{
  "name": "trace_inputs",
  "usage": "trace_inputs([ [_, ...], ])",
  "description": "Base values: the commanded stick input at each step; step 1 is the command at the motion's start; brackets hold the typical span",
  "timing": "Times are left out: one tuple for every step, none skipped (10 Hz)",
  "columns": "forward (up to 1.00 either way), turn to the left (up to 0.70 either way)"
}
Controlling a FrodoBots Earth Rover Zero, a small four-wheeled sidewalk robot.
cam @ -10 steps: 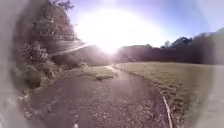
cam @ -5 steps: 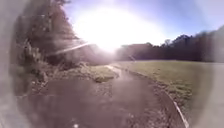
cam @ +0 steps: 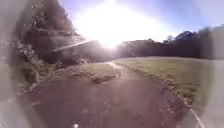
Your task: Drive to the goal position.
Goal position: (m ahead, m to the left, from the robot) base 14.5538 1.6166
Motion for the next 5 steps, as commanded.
trace_inputs([
  [0.85,0.00],
  [0.85,0.00],
  [0.85,0.00],
  [0.85,0.00],
  [0.85,0.00],
])
